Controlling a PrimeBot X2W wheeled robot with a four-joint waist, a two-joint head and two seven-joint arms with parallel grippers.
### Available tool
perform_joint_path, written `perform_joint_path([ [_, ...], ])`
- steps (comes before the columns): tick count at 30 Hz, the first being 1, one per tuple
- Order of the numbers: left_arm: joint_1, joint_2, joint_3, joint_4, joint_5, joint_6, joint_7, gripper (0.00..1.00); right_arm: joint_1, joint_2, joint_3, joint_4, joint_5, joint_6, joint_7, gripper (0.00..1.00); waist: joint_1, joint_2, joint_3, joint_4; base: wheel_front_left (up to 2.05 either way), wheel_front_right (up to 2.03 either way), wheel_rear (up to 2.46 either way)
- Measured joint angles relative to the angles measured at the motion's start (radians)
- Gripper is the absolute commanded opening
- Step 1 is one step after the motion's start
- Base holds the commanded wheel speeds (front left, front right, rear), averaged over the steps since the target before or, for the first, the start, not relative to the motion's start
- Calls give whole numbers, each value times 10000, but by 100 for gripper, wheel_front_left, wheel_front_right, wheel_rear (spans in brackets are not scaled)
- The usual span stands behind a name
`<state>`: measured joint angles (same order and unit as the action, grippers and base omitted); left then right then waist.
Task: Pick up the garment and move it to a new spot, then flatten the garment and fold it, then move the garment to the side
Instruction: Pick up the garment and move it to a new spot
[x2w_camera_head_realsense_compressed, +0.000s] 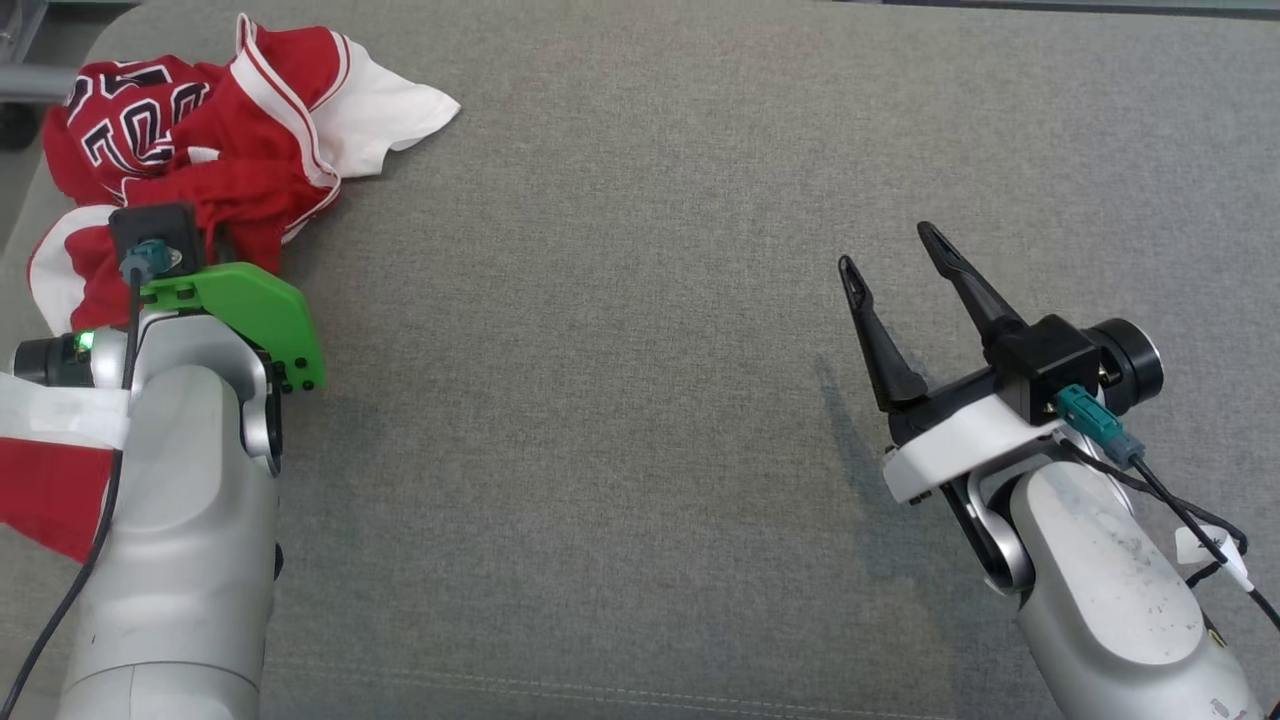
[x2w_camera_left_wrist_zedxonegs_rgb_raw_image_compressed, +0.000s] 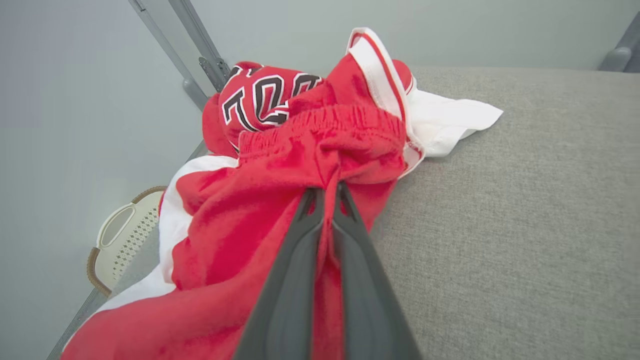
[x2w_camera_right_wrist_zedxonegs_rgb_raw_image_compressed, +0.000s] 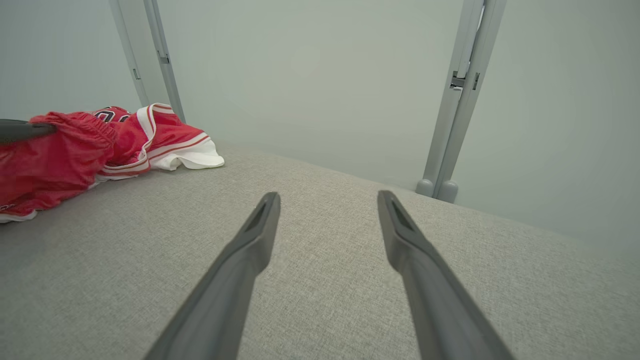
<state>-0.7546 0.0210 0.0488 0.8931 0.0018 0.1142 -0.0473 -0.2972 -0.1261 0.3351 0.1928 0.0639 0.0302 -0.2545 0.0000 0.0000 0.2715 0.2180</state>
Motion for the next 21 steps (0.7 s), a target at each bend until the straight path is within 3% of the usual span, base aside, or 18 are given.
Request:
perform_joint_path([
  [12,-3,-46,-943,-1009,-297,-1053,-1662,0,336,270,-111,31,286,-153,0,100,0,0,-790,-88,0,0,0],
  [21,45,-36,-2092,-1745,-945,-1879,-1737,0,677,372,-169,71,445,-322,0,100,0,0,-1276,-806,0,0,0],
])
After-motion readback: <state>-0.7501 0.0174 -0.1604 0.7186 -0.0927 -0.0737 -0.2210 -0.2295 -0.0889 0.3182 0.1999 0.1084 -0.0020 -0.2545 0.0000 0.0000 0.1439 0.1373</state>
